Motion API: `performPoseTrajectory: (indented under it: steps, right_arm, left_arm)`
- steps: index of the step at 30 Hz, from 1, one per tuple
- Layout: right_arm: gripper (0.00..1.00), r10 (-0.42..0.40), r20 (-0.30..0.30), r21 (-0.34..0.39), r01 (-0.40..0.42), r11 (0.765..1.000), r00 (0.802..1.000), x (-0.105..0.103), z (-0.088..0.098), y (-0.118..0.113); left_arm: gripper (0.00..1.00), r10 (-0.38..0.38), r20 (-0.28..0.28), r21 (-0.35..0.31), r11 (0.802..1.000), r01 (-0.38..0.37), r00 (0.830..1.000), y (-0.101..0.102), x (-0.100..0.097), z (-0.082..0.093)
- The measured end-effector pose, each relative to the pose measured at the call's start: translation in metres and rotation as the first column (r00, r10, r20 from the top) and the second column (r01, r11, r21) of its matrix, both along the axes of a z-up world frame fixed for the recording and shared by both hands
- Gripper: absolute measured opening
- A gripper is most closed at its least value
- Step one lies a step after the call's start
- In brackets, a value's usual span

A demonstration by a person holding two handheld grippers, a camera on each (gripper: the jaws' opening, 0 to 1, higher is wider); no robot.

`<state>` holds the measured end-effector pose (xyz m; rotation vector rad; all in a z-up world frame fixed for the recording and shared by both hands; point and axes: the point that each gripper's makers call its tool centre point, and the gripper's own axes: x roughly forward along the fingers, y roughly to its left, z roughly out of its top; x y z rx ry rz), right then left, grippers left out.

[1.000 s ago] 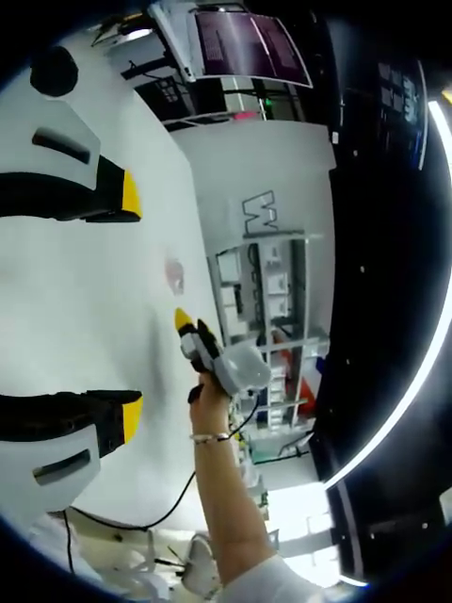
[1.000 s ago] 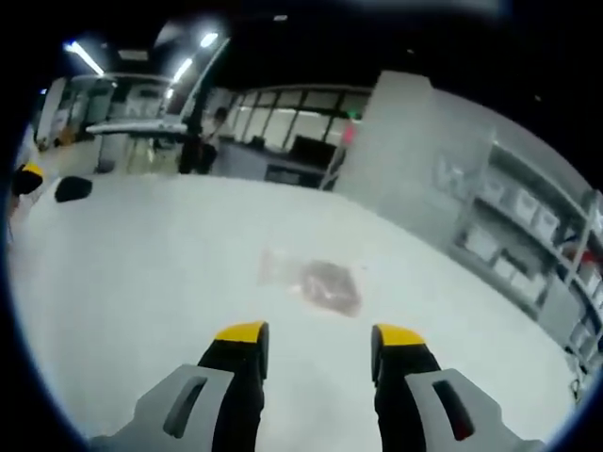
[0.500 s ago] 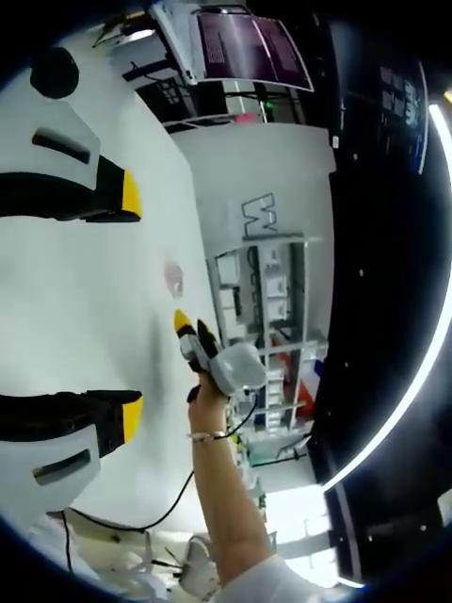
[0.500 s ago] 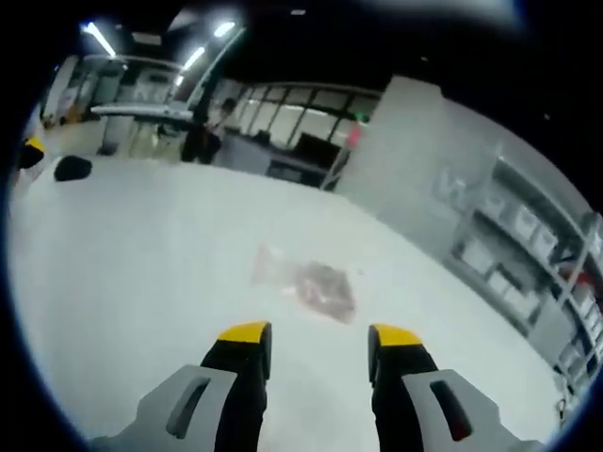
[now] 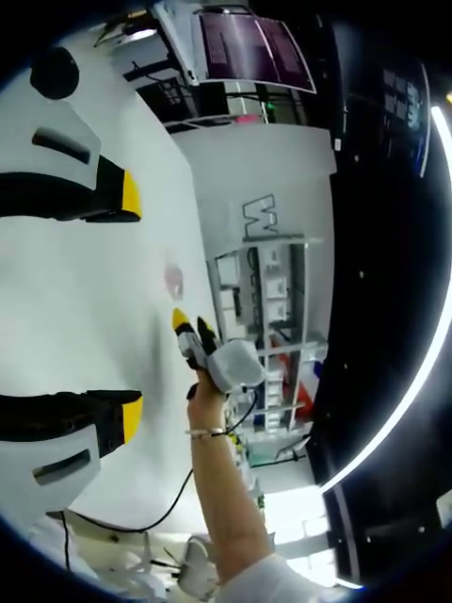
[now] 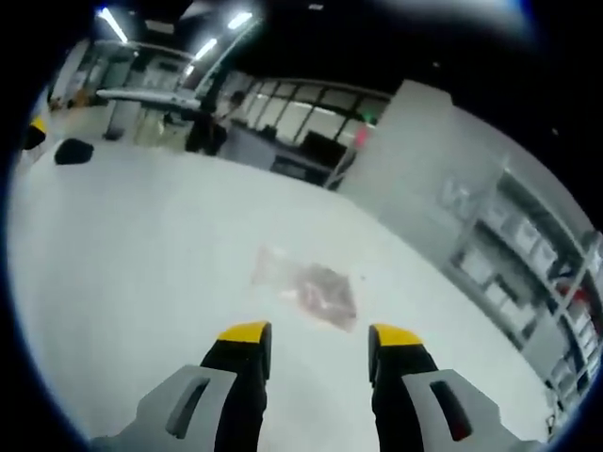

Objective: Open the resealable bag by pulling the two sides of the seal apart until the entire bag opening is separated and visibly accessible.

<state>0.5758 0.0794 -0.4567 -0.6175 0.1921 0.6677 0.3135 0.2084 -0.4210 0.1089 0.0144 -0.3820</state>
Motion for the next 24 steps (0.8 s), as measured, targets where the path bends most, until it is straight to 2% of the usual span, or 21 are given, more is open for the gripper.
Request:
performPoseTrajectory:
  steps: [8, 24]
  right_arm:
    - [0.39, 0.002, 0.001, -0.011, -0.002, 1.000, 1.000, 0.007, -0.002, 0.002]
    - [0.39, 0.088, 0.062, -0.125, -0.079, 0.989, 0.994, 0.011, -0.009, 0.021]
  left_arm:
    - [0.71, 0.002, 0.002, 0.000, 1.000, -0.002, 1.000, 0.002, 0.004, 0.001]
    - [0.71, 0.004, -0.007, -0.001, 1.000, -0.004, 1.000, 0.007, 0.012, 0.000]
